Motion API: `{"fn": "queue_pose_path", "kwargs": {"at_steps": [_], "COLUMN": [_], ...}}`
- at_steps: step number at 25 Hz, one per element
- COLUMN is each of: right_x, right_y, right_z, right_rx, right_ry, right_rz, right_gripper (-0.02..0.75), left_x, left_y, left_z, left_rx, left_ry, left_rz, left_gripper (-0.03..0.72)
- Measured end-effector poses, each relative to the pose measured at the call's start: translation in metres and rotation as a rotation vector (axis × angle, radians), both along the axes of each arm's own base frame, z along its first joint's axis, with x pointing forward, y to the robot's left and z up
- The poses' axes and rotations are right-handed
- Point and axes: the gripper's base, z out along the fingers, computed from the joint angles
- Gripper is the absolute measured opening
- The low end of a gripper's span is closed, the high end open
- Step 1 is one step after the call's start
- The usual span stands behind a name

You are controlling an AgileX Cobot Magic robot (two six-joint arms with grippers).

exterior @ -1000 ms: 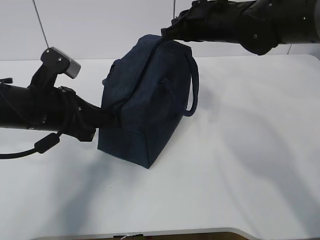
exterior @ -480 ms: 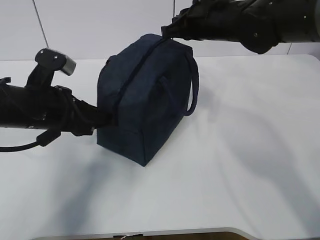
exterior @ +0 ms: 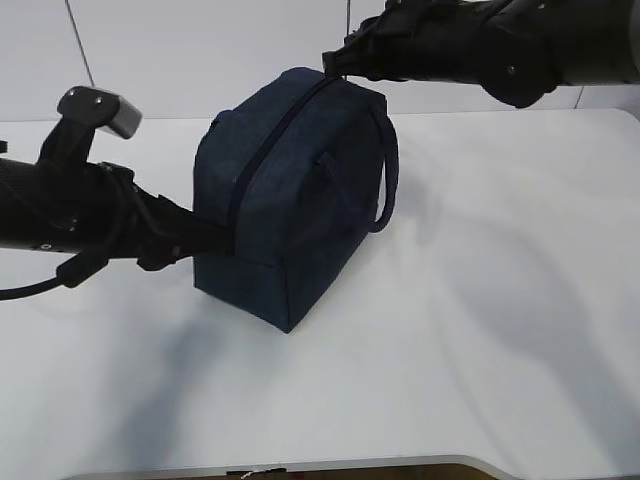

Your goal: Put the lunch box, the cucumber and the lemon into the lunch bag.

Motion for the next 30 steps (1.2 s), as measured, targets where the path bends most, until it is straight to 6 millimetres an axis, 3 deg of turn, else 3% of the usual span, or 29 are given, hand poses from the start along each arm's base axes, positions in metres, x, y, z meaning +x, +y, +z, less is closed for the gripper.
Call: {"fn": "queue_pose_path", "kwargs": {"at_steps": [7,11,18,24,30], "right_x": [0.000,0.000,0.000,0.000,0.000], "right_y": [0.000,0.000,-0.001,-0.001,-0.001], "right_z": [0.000,-0.001,-0.001,-0.001,-0.002], "right_rx": [0.009,0.009,0.008,0.026,0.053], "right_ry": [0.004,0.011,0.018,0.027,0.045], "right_rz": [-0.003,-0.007,-0.011,-0.018,-0.032], "right_gripper": [0.006,0.006,0.006,0.006,0.006], "left_x": [-0.014,-0.013,-0.001,0.021,0.055], "left_y": [0.005,0.013,0.021,0.020,0.011], "left_z": [0.015,0.027,0.072,0.121,0.130], "left_rx": [0.005,-0.026,-0.011,0.056,0.055], "left_ry": [0.055,0.136,0.247,0.237,0.309], "left_rz": [-0.050,-0.080,-0.169,-0.154,-0.189], "left_gripper": [0.353,0.350,0.340,0.340,0.340]}}
